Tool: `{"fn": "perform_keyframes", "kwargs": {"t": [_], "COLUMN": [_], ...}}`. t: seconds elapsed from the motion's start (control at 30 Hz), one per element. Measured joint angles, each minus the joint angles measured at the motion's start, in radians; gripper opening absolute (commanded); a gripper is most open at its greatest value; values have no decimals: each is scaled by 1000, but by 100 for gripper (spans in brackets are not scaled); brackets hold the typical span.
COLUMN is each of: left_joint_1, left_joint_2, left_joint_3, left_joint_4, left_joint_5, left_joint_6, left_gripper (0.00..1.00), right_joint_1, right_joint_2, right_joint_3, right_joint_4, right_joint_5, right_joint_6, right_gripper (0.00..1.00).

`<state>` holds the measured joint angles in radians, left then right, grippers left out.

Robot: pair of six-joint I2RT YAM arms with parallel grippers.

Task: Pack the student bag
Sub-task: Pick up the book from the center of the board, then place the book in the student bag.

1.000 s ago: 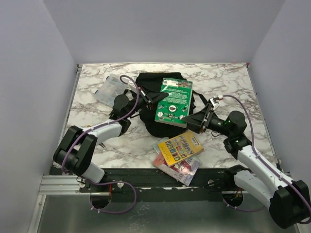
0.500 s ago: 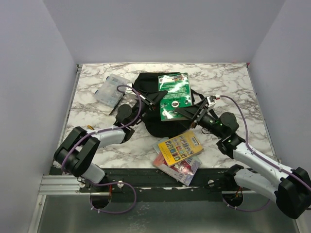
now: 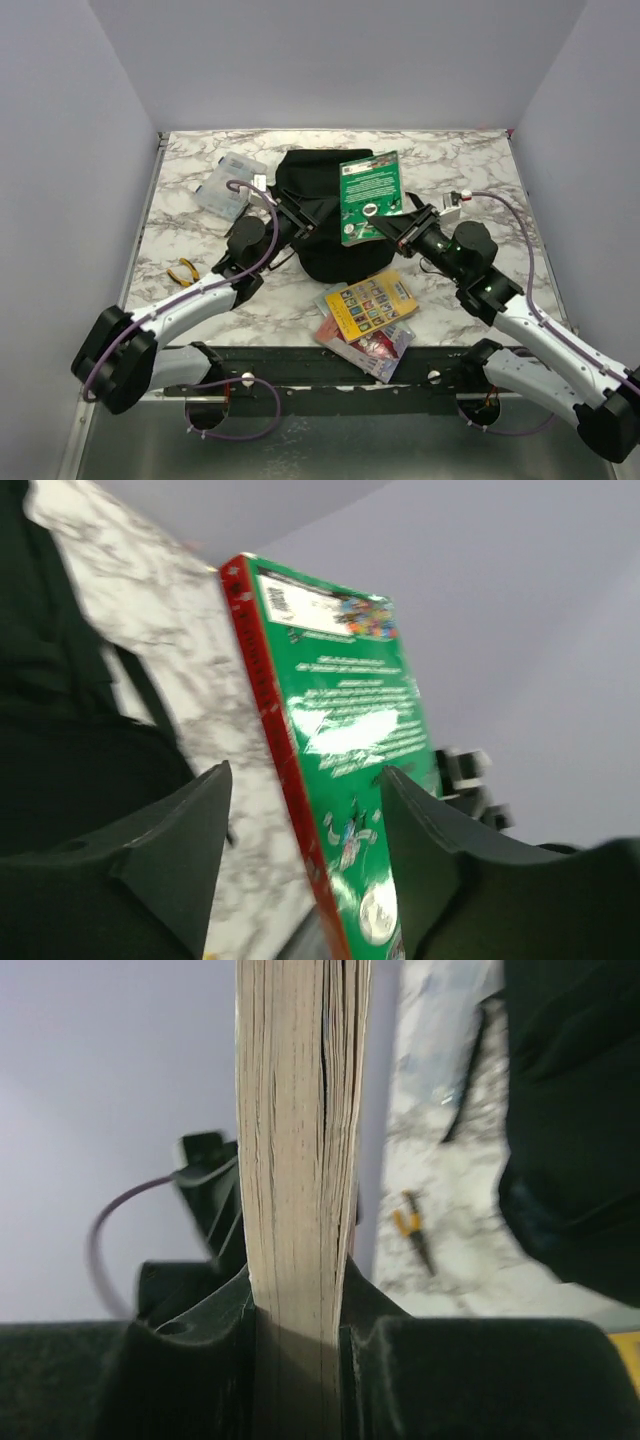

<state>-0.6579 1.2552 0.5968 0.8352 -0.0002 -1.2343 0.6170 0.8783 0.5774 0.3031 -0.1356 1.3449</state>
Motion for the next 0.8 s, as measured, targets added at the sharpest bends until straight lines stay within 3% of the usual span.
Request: {"fn": "perform_keyframes", "kwargs": {"t": [0.1, 0.3, 0.37, 0.43, 0.53, 0.8], "left_joint_1": [0, 2, 2, 2, 2, -21], "left_joint_2": [-106, -145, -84, -13, 114, 481], "left_joint_3": [26, 142, 227, 297, 400, 735], "left_joint_4": [-236, -568, -660, -719, -796, -1010], "left_joint_5": [-1, 66, 126, 179, 262, 354], "left_joint_6": [206, 575, 674, 743, 827, 951], "left_gripper": [79, 81, 81, 92, 95, 98], "right_joint_1": [-11, -23, -26, -37, -68, -213], "right_joint_2": [-37, 5, 19, 24, 31, 9], "right_joint_3": [101, 341, 373, 383, 383, 332], "right_joint_4": [-237, -637, -708, -782, -865, -907], "right_joint_5": [124, 393, 465, 534, 592, 518], "right_joint_6": [-138, -435, -514, -590, -671, -762], "right_gripper": [0, 0, 0, 0, 0, 0]}}
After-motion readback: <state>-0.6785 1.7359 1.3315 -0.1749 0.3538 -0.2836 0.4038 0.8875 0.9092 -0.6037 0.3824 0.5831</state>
